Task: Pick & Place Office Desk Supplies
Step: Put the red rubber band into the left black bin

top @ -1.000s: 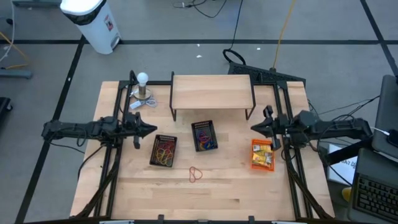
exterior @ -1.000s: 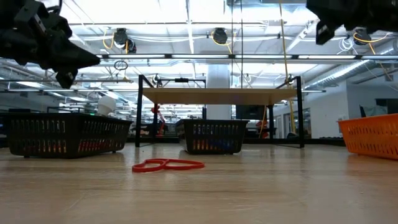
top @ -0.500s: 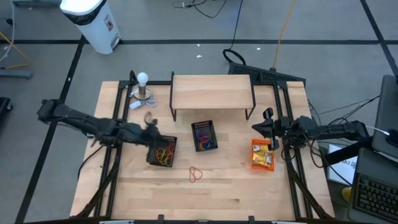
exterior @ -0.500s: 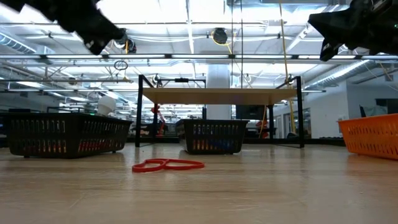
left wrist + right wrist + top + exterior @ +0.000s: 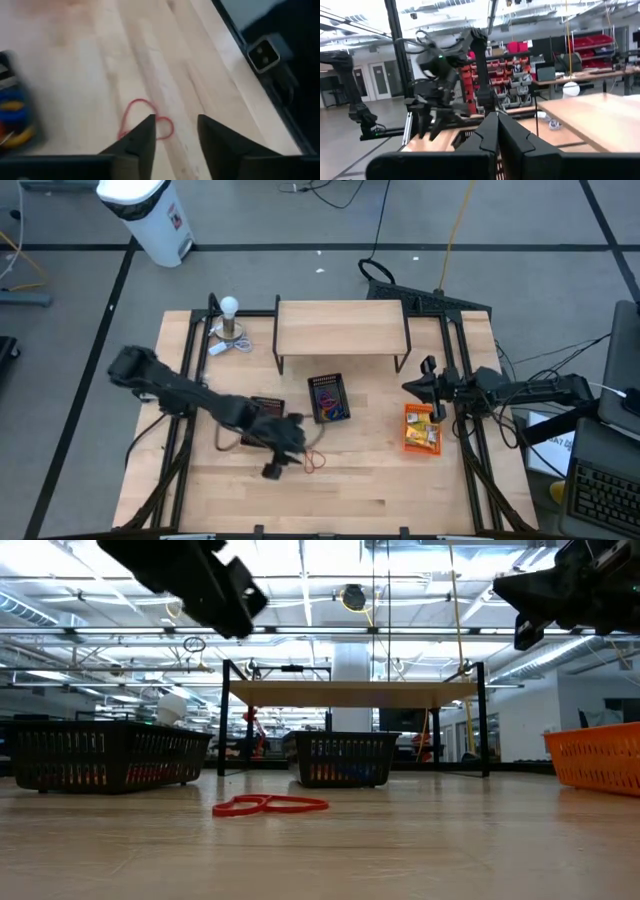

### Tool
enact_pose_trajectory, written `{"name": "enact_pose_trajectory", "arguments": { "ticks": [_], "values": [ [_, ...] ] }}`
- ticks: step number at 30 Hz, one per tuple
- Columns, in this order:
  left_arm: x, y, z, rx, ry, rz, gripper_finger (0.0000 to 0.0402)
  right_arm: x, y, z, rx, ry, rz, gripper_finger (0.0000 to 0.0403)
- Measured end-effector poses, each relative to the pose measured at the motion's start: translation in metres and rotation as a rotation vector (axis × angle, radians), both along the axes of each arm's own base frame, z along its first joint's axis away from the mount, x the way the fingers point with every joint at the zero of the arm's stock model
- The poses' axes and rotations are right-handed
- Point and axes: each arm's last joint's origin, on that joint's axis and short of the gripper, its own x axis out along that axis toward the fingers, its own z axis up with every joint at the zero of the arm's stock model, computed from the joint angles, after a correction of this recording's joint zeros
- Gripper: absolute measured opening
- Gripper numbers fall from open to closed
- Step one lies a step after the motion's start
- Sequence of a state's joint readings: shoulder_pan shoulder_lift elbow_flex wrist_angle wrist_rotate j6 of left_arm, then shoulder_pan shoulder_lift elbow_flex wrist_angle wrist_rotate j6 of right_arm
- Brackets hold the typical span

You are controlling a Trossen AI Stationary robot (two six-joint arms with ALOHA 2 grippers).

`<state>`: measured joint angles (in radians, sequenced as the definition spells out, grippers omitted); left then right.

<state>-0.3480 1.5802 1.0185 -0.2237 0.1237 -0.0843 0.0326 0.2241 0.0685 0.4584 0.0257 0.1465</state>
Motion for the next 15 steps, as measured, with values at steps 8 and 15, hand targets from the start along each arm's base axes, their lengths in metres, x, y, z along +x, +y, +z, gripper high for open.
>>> {"name": "enact_pose_trajectory", "arguments": {
  "ticks": [8, 15],
  "values": [
    [0.046, -0.026, -0.046, 0.154, 0.067, -0.174, 0.0197, 0.001, 0.0, -0.006, 0.039, 0.063, 0.009, 0.0],
    [0.061, -0.025, -0.08, 0.251, 0.143, -0.232, 0.0198, 0.002, 0.0, -0.01, 0.073, 0.105, 0.017, 0.0]
  ]
}}
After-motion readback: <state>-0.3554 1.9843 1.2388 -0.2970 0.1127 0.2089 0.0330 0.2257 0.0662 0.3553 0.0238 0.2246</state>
